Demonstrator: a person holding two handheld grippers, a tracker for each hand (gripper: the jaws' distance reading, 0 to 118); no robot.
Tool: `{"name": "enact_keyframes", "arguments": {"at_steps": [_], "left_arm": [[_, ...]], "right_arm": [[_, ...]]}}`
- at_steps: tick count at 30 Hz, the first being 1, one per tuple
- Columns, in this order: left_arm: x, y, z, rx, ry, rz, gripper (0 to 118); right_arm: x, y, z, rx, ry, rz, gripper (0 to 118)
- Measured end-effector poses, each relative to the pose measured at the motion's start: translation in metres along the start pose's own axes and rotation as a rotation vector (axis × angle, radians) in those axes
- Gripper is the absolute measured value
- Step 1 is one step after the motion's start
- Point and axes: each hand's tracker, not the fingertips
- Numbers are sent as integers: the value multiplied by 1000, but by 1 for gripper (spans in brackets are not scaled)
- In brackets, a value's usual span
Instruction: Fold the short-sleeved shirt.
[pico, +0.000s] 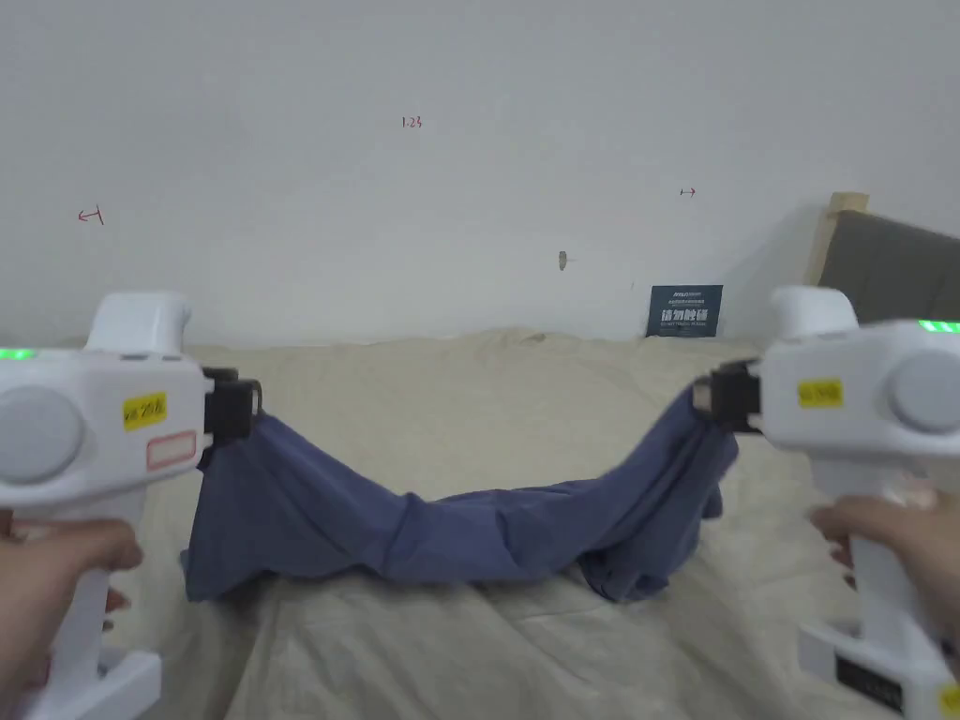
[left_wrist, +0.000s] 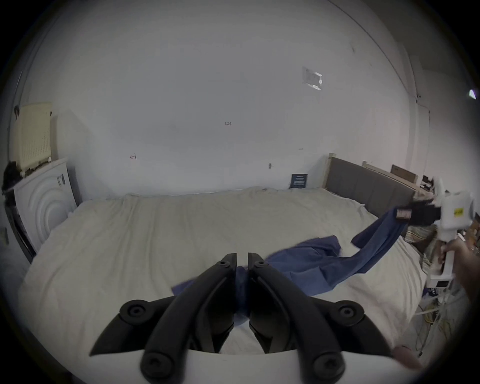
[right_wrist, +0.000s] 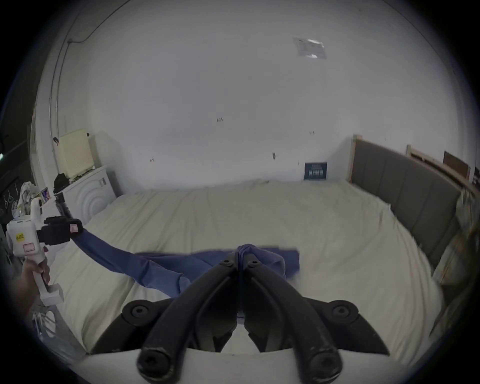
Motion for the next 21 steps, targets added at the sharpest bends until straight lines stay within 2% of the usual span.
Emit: {"name": "enact_keyframes", "arguments": {"at_steps": [3, 7, 12, 15, 18, 21], "left_arm": [[7, -28, 42, 24, -40, -8, 8], [19, -55, 95, 27, -56, -38, 8], [28, -82, 149, 14, -78, -27, 8], [30, -89, 178, 51, -81, 30, 8], [28, -88, 190, 1, -69, 39, 8], [23, -95, 175, -137, -25, 32, 8]], "right_arm": [[9, -41, 53, 27, 31, -31, 2], [10, -74, 134, 128, 29, -15, 2], [8, -94, 210, 168, 37, 39, 2], [9, -95, 239, 173, 44, 66, 2], [5, -90, 253, 142, 23, 117, 2], [6, -94, 234, 61, 14, 120, 2]]}}
